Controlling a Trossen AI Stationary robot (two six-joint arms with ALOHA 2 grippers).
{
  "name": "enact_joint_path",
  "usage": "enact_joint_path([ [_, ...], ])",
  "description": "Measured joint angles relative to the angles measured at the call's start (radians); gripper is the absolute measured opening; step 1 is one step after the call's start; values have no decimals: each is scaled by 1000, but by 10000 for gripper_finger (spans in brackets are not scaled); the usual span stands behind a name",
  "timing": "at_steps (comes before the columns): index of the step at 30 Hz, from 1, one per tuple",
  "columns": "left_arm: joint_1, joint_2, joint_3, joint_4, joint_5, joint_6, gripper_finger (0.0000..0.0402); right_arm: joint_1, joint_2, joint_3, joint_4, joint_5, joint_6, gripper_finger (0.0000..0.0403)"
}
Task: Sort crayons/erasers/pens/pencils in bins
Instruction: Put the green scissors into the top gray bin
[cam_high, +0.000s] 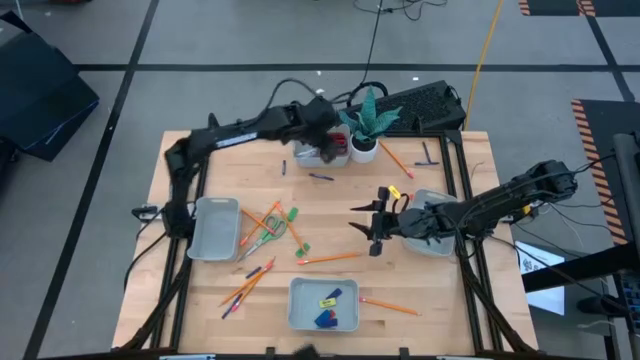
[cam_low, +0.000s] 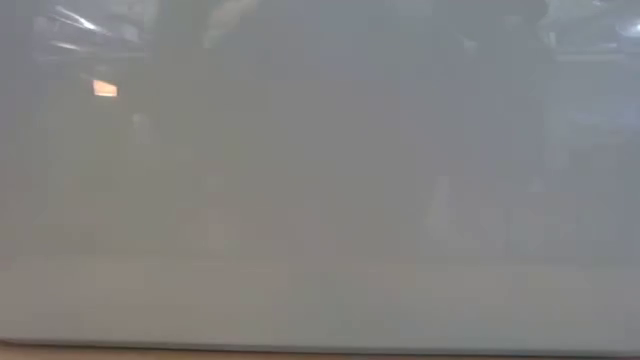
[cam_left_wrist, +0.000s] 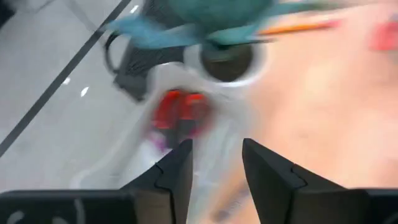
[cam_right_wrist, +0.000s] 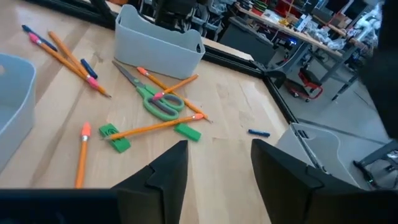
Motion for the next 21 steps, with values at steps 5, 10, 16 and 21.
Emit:
enact_joint_path([
  [5, -233, -231, -246, -9, -95, -156, 142, 30, 0, 0, -125, 5, -8, 171],
  [10, -531, -428, -500, 27, -186, -537, 143, 82, 0, -1, -204, 9, 31, 171],
  [16, -862, -393, -497, 82, -295, -941, 136, 142, 0, 0, -198, 9, 7, 171],
  [21, -985, -245, -415, 67, -231, -1128, 107, 159, 0, 0, -227, 6, 9, 171],
])
